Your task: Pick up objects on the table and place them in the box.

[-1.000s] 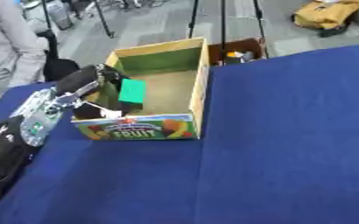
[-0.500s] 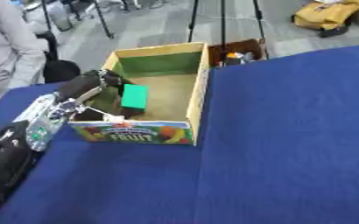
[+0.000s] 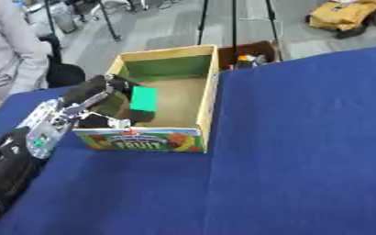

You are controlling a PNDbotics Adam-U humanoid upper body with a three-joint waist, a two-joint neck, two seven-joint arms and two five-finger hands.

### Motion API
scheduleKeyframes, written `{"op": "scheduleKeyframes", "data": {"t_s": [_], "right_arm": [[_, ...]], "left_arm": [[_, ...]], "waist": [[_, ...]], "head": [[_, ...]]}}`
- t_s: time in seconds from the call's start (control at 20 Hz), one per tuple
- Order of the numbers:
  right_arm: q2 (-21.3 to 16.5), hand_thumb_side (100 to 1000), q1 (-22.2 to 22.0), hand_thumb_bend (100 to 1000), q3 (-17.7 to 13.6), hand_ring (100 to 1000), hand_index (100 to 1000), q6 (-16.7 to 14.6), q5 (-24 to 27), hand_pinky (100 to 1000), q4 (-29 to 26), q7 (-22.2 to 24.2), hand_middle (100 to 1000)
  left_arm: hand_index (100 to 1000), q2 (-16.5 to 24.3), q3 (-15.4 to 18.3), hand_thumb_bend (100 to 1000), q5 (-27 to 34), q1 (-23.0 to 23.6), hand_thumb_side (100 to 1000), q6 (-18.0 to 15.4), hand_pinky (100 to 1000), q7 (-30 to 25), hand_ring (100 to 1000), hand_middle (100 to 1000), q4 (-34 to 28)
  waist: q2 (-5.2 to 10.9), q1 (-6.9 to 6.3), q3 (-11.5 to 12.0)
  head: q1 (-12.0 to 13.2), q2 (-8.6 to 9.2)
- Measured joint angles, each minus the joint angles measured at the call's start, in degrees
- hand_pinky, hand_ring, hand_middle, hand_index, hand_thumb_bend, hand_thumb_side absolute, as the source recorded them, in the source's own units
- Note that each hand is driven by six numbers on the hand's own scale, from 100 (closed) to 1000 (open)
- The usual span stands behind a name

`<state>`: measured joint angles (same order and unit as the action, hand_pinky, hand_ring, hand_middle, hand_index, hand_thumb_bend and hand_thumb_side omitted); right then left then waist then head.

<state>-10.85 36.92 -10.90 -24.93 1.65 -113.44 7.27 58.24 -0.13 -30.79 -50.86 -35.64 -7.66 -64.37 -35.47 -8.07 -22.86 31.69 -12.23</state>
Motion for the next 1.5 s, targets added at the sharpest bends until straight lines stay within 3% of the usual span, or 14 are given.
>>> {"op": "scheduleKeyframes", "data": {"t_s": [0.15,0.35,0.85,0.9,0.95,1.25,1.3,1.35,1.5], "right_arm": [[0.0,568,-0.12,100,0.0,948,830,0.04,0.0,890,0.0,-0.04,420],[0.0,566,-0.14,100,0.0,948,830,0.14,0.0,890,0.0,-0.14,420],[0.0,560,-0.23,100,-0.02,949,831,0.32,0.0,891,0.0,-0.32,419],[0.0,566,-0.34,100,-0.02,950,831,0.35,0.0,891,0.0,-0.36,420],[0.0,556,-0.5,100,-0.03,950,831,0.39,0.0,891,0.0,-0.4,420],[-0.01,548,-1.02,100,-0.21,949,831,0.71,0.0,891,0.0,-0.75,426],[-0.01,554,-1.2,100,-0.24,948,831,0.76,0.0,891,0.0,-0.81,428],[-0.01,546,-1.21,100,-0.28,948,830,0.81,0.0,891,0.0,-0.86,428],[-0.01,541,-1.63,100,-0.31,945,829,1.02,0.01,889,0.0,-1.06,434]], "left_arm": [[967,0.0,-0.01,100,2.42,0.2,682,-0.03,670,-1.67,764,759,-0.68],[1000,-0.01,-0.01,100,4.46,0.34,690,-0.23,690,-3.06,810,828,-1.28],[998,-0.19,-0.01,100,5.27,0.54,677,-0.48,701,-3.15,816,834,-2.23],[991,-0.19,0.0,100,5.59,0.6,742,-0.44,703,-2.98,814,830,-2.44],[985,-0.19,0.0,100,6.09,0.74,692,-0.4,702,-2.79,812,825,-2.61],[970,1.31,0.41,100,13.68,3.72,709,0.23,708,0.3,806,811,-7.31],[967,1.71,0.5,100,15.3,4.44,775,0.36,709,0.75,805,808,-8.53],[967,2.14,0.61,100,16.95,5.18,713,0.49,709,1.13,805,808,-9.8],[957,3.41,0.98,100,21.81,7.43,716,1.23,709,2.07,799,798,-13.82]], "waist": [[0.0,-0.03,0.0],[0.01,-0.04,0.04],[0.01,0.06,0.51],[0.02,0.06,0.66],[0.11,0.09,0.8],[1.31,0.38,2.21],[1.68,0.44,2.47],[2.12,0.48,2.7],[3.45,0.77,3.39]], "head": [[0.0,-0.01],[0.01,-0.02],[0.02,-0.05],[0.02,-0.08],[0.0,-0.24],[-0.7,-1.55],[-0.91,-1.86],[-1.11,-2.1],[-1.68,-2.95]]}}
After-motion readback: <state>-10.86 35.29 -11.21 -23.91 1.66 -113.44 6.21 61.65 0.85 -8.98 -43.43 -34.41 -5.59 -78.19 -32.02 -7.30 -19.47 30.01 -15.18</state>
